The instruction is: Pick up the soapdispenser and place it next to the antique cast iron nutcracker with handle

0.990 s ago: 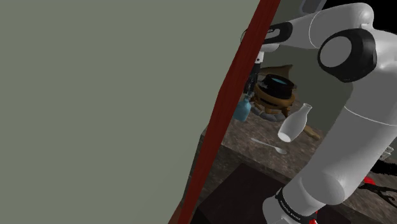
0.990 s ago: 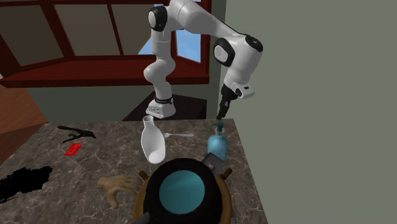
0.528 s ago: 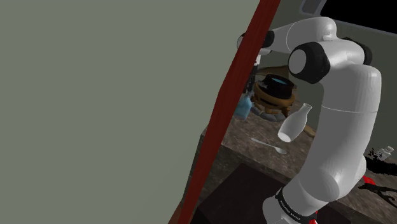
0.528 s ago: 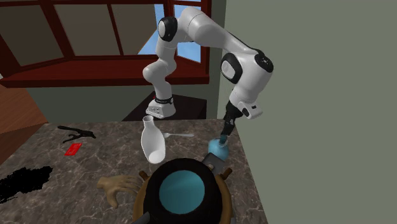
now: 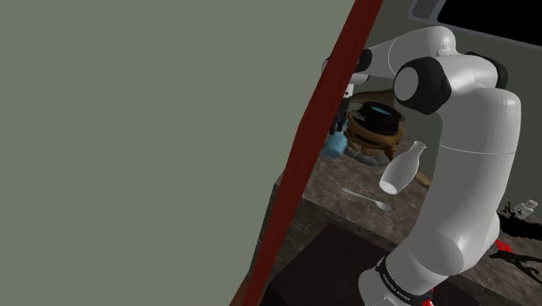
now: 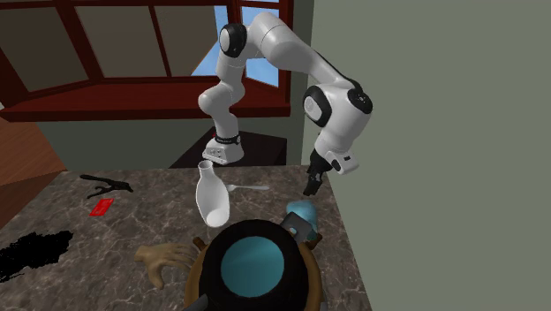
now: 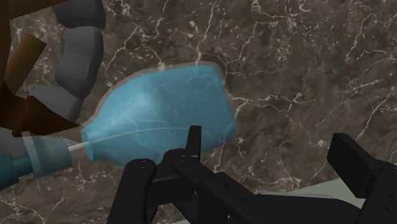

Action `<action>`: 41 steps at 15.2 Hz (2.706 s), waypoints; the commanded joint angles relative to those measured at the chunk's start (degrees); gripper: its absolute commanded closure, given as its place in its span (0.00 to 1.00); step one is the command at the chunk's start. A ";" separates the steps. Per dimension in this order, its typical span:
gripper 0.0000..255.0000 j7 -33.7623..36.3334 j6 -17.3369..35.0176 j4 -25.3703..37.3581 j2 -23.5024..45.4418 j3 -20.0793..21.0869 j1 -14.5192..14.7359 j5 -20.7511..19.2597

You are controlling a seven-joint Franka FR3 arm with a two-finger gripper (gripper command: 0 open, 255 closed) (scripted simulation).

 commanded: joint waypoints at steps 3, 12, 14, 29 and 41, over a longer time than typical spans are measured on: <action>0.00 -0.03 0.26 -0.38 -0.14 -0.03 0.02 -0.05; 1.00 -0.03 0.25 -0.36 -0.13 -0.03 0.01 -0.04; 1.00 -0.03 0.25 -0.36 -0.13 -0.03 0.01 -0.04; 0.00 54.88 34.63 -7.92 2.25 -14.99 9.97 -6.30; 0.00 53.93 37.68 -8.16 5.06 -13.87 8.03 -4.74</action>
